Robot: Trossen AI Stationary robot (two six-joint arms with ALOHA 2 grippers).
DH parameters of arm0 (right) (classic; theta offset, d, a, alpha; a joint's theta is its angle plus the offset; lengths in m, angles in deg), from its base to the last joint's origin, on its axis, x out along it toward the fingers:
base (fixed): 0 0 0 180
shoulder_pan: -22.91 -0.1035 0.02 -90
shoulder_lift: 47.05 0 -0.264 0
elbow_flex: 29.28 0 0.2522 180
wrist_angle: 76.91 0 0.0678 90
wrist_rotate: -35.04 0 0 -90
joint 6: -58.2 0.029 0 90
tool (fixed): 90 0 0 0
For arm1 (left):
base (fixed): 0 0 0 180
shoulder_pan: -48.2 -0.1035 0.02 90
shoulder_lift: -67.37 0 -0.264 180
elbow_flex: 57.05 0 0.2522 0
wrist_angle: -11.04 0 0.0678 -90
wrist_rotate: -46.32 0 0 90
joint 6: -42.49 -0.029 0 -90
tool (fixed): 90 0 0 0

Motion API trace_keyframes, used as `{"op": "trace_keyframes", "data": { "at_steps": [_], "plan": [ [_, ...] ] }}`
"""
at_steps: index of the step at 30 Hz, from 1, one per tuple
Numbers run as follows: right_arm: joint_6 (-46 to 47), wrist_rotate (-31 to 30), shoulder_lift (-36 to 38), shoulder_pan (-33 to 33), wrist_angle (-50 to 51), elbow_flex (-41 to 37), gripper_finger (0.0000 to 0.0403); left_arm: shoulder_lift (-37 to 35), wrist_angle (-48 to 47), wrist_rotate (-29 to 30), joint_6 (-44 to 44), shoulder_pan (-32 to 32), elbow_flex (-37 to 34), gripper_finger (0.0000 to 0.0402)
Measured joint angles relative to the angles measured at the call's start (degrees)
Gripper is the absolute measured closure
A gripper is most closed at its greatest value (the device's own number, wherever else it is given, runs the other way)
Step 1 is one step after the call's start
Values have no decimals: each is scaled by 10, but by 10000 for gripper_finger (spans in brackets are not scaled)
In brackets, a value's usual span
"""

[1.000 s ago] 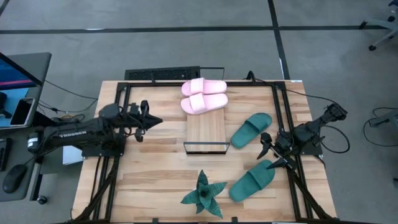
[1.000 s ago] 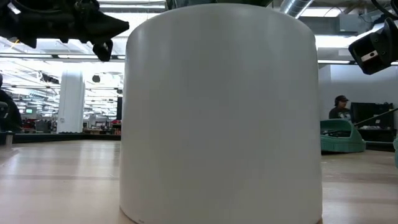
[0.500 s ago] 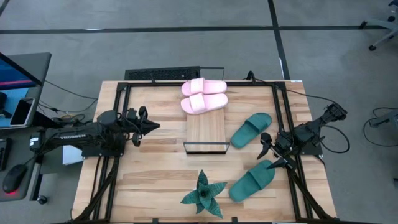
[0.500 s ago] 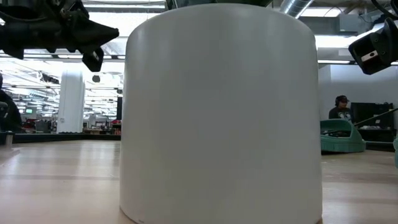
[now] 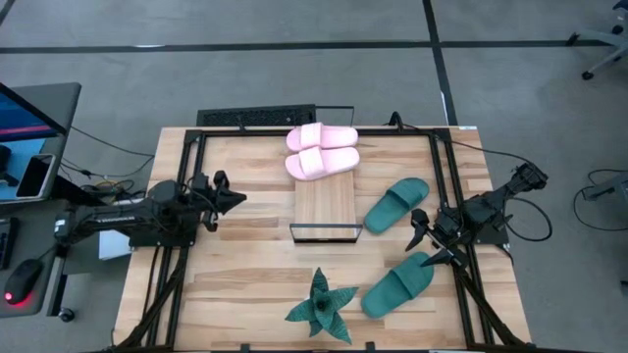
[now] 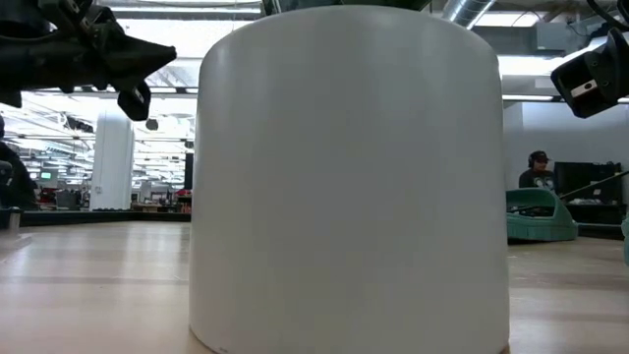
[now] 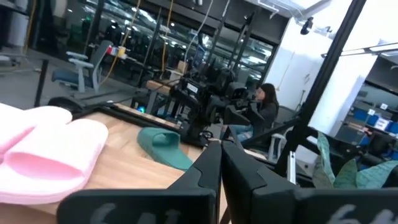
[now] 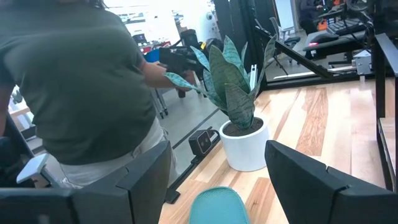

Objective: Pick and place slides into the shelf
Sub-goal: Put the top green slipper on the shelf

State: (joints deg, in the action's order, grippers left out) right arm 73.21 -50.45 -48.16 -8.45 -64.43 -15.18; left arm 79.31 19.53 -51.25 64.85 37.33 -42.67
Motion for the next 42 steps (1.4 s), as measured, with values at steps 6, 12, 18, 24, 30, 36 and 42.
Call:
{"op": "trace_keyframes", "data": {
  "at_steps": [6,12,18,24,30,36,42],
  "plan": [
    [0,0,0,0,0,0,149,-42,-72,4,-1,0,0,401],
    [0,-5,0,0,0,0,149,-120,-132,22,1,0,0,402],
    [-9,-10,0,0,0,0,149,-117,-152,51,3,0,-1,401],
    [-79,-12,0,0,0,0,149,-118,-175,64,9,0,-1,401],
    [-80,-16,0,0,0,0,149,-117,-203,85,40,0,-1,401],
    [-80,-16,0,0,-7,0,149,-115,-203,89,49,0,-1,401],
    [-105,-19,0,0,-29,0,149,-115,-204,81,9,0,-1,401]
  ]
}}
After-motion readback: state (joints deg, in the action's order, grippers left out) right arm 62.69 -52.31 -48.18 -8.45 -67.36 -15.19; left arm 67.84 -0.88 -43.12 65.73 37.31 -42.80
